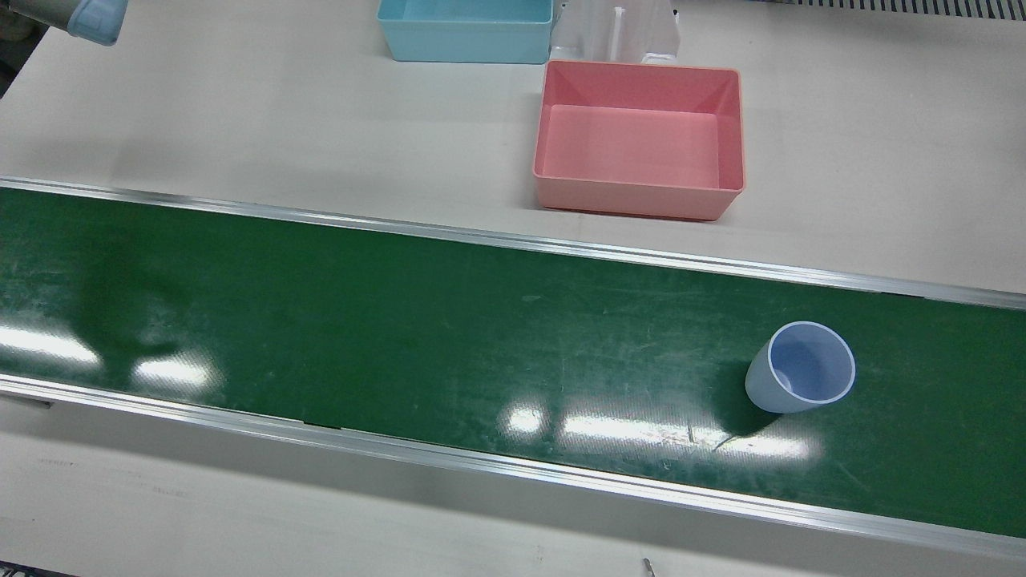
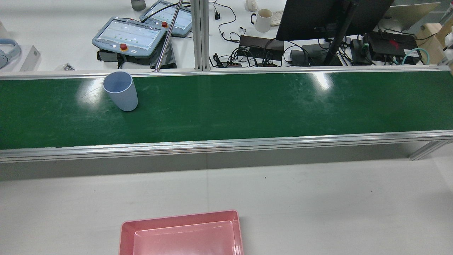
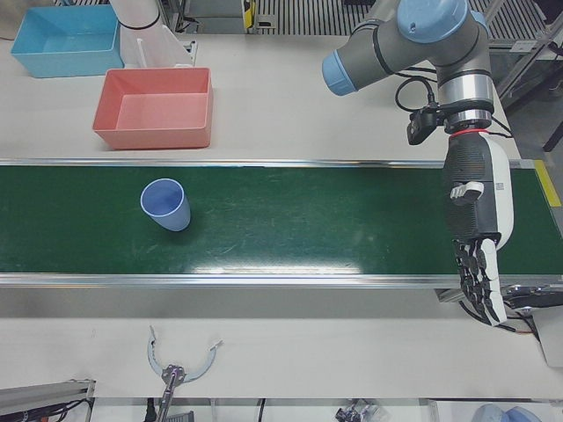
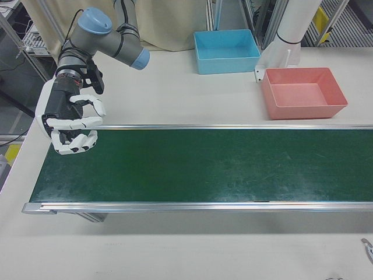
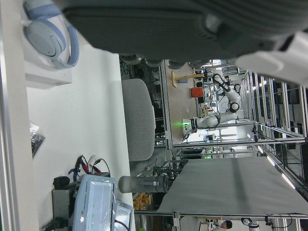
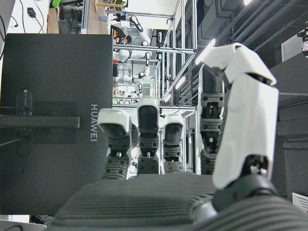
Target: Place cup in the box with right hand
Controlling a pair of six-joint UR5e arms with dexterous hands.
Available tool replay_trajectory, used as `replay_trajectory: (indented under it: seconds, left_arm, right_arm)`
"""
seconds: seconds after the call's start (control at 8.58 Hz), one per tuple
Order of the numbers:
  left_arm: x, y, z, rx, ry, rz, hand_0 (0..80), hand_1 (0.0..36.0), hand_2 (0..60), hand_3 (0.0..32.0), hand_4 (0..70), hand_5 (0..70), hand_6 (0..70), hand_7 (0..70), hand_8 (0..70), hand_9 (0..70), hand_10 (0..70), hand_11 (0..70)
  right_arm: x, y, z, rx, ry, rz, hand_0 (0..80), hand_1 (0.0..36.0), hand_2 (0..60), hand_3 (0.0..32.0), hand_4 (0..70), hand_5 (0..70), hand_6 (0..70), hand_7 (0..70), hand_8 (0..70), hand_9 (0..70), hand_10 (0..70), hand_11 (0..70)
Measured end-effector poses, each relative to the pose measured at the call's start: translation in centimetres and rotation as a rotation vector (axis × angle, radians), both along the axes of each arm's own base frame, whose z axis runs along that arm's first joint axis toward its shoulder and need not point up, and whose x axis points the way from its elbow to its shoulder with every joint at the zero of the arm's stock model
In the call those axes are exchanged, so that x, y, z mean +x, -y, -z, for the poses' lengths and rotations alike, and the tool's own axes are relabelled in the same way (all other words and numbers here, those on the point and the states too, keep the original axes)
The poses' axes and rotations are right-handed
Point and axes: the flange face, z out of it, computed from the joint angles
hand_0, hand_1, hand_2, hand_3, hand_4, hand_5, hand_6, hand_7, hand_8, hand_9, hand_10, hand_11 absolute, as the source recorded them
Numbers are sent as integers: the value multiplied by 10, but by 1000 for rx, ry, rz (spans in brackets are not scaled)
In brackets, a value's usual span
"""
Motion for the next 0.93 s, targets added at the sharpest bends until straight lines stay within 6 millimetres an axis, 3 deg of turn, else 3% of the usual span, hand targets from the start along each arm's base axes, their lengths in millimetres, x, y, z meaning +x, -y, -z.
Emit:
replay_trajectory:
  seconds: [0.47,0.82,0.93]
  left_arm:
    - [0,0,0,0,0,0,0,0,0,0,0,0,0,0,0,0,0,0]
    - [0,0,0,-1,0,0,0,0,0,0,0,0,0,0,0,0,0,0]
    - [0,0,0,-1,0,0,0,0,0,0,0,0,0,0,0,0,0,0]
  right_arm:
    - [0,1,1,1,0,0,567,239,338,0,613,127,225,700,397,573,476,677]
    - [0,0,0,0,0,0,572,240,341,0,638,129,234,700,407,590,490,698]
    - [0,0,0,0,0,1,568,239,336,0,613,128,226,700,397,574,477,679]
